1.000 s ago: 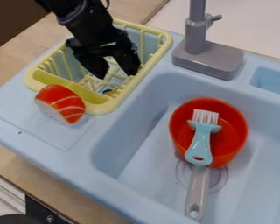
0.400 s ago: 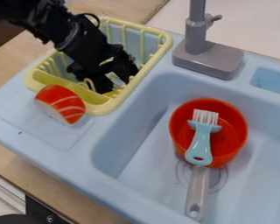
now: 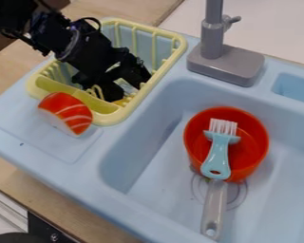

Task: Put the yellow knife in the left side of the sink

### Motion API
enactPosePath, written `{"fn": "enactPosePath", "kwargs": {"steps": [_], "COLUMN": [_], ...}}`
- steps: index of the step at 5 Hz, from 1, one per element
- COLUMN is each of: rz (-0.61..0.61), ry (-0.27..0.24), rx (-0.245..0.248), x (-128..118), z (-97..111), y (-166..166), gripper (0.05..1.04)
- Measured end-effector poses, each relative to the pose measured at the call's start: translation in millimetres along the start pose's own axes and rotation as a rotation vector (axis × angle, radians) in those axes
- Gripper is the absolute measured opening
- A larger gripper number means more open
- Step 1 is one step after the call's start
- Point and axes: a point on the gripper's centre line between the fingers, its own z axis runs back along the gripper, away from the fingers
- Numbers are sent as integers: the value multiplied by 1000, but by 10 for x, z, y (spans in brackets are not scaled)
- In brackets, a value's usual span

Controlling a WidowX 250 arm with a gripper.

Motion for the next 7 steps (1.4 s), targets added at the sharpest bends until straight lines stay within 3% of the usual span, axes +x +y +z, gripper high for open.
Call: {"fn": "enactPosePath", "kwargs": {"steps": [2, 3, 4, 5, 6, 7], "rz": [27, 3, -5, -8, -9, -8], "ry": [-2, -8, -5, -35, -44, -71], "rx": [95, 107, 121, 116, 150, 223], "x": [17, 16, -6, 24, -1, 25], "z": [-15, 5, 85, 252, 381, 488], "y": [94, 48, -28, -119, -132, -131], "gripper": [421, 257, 231, 222, 202, 114]}}
